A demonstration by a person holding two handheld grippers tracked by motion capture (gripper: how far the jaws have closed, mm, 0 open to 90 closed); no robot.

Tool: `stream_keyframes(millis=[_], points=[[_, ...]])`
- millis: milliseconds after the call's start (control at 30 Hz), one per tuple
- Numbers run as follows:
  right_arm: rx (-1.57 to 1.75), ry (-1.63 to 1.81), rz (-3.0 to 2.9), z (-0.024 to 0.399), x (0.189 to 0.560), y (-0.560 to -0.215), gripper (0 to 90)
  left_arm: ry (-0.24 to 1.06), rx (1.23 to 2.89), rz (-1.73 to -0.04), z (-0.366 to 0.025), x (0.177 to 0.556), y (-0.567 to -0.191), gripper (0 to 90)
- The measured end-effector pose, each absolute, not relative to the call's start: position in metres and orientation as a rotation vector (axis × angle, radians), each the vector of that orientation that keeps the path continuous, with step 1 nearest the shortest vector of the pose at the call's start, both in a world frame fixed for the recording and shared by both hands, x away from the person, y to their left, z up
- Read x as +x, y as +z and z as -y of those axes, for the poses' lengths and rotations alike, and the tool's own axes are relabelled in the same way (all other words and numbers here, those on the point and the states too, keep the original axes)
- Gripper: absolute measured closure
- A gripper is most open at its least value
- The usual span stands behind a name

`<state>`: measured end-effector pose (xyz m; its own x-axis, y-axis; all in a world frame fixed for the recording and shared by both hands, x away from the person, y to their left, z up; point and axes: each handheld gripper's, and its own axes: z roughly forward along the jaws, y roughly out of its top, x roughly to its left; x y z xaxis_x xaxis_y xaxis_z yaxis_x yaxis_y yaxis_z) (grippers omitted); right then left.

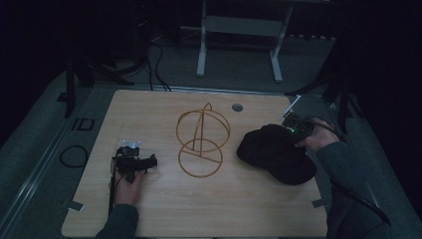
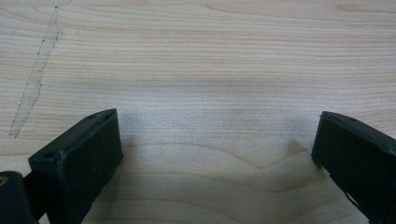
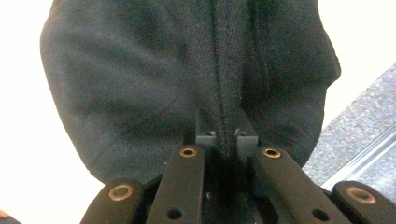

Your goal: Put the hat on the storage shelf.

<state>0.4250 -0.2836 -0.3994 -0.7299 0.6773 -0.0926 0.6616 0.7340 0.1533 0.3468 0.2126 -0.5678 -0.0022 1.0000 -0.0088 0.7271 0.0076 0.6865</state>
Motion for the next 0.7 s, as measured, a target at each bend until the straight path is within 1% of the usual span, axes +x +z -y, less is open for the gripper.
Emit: stream_keyframes(millis=[233,500,700], points=[[1.067,0.161,-2.783,0.281,0.426,-0.391,86.4,0.7,1.776,-1.78,-0.213,0.347,-0.568,1.2],[1.035,0.217,-2.752,0.276,0.427,-0.368,86.5,0.7,1.776,-1.78,-0.213,0.347,-0.568,1.2],[1.018,0.244,-2.748,0.273,0.429,-0.359,86.5,0.7,1.777,-1.781,-0.213,0.347,-0.568,1.2]])
